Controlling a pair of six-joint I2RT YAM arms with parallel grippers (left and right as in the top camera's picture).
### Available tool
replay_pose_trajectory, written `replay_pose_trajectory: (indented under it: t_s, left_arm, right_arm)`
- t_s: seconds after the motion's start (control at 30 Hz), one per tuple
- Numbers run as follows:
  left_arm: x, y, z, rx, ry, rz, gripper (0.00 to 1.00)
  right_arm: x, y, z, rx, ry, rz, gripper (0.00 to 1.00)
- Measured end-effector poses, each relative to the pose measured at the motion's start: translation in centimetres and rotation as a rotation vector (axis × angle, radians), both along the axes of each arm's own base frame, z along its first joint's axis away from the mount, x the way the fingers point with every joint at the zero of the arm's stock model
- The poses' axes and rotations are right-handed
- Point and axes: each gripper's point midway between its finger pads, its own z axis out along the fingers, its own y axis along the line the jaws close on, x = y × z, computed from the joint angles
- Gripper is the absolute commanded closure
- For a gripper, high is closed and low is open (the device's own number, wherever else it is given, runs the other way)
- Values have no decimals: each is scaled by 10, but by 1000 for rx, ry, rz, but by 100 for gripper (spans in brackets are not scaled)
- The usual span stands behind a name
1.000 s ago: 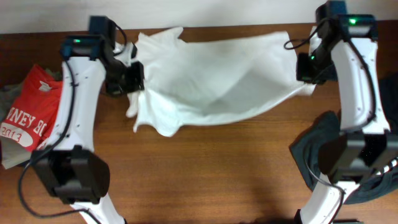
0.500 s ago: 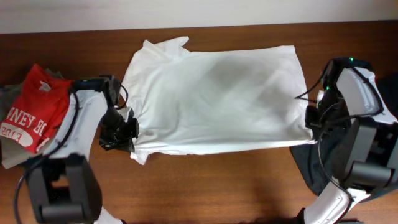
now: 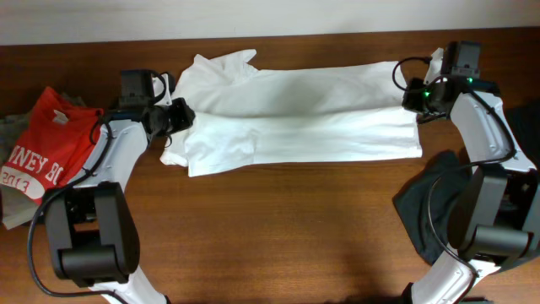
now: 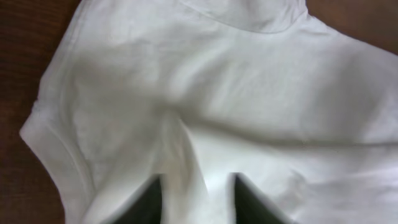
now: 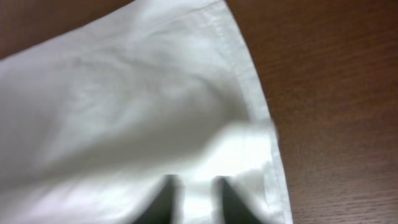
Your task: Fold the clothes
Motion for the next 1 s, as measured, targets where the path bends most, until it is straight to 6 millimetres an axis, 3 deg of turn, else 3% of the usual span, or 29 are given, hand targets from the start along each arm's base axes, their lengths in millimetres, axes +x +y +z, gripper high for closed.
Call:
replay_pose_trajectory:
  t_s: [0.07, 0.13, 0.2, 0.27, 0.37, 0.4, 0.47, 0.53, 0.6, 0.67, 0.73, 0.8, 0.9, 1.0]
  left_arm:
    - [-4, 0, -4, -5, 27, 7, 21]
    - [-29, 2, -17, 9, 152, 20, 21]
    - [-52, 11, -31, 56, 255, 44, 21]
    - [-64, 22, -44, 120, 300, 73, 21]
    - [-71, 28, -56, 155, 313, 88, 24]
    - [-73, 30, -59, 163, 318, 91, 25]
    - [-80, 31, -68, 170, 343, 91, 25]
    - [-89, 34, -75, 191, 382, 96, 24]
    - [-100, 37, -79, 215, 426, 96, 23]
    - [-132, 45, -84, 253, 550, 101, 23]
    - [-143, 51, -85, 255, 598, 112, 23]
    - [-160, 60, -85, 243, 667, 134, 23]
    - [-166, 59, -84, 234, 685, 117, 19]
    - [-164, 52, -67, 199, 603, 82, 18]
  right_arm:
    - [-5, 7, -3, -6, 28, 18, 24]
    - [-30, 1, -17, -48, 150, -11, 27]
    - [-41, -3, -26, -71, 194, -22, 29]
    - [-59, -3, -54, -77, 270, -26, 36]
    - [-76, -3, -84, -83, 325, -27, 71]
    - [-79, -3, -87, -84, 333, -31, 76]
    - [-88, -6, -95, -107, 361, -37, 77]
    - [-100, -11, -103, -138, 400, -46, 87]
    - [-109, -12, -105, -152, 432, -45, 90]
    - [-132, -11, -105, -155, 523, -45, 91]
    - [-153, -12, -105, -163, 609, -50, 91]
    - [-155, -13, -105, -162, 617, -57, 87]
    - [-156, -15, -105, -165, 620, -72, 75]
    - [-157, -18, -105, -174, 622, -79, 72]
